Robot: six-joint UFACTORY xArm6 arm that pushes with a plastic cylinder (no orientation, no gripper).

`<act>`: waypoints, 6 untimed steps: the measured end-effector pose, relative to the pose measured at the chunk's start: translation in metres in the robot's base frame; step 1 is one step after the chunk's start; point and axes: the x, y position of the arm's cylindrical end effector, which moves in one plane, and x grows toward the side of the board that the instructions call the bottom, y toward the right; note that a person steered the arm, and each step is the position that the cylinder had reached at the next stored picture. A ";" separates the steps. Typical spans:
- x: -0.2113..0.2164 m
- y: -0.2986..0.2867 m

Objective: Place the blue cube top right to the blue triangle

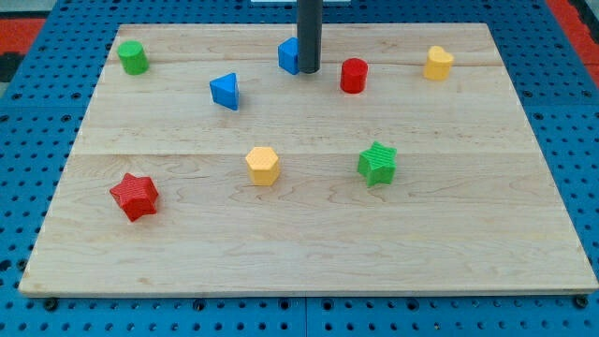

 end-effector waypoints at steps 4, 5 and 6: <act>-0.048 -0.008; -0.041 -0.003; -0.041 -0.001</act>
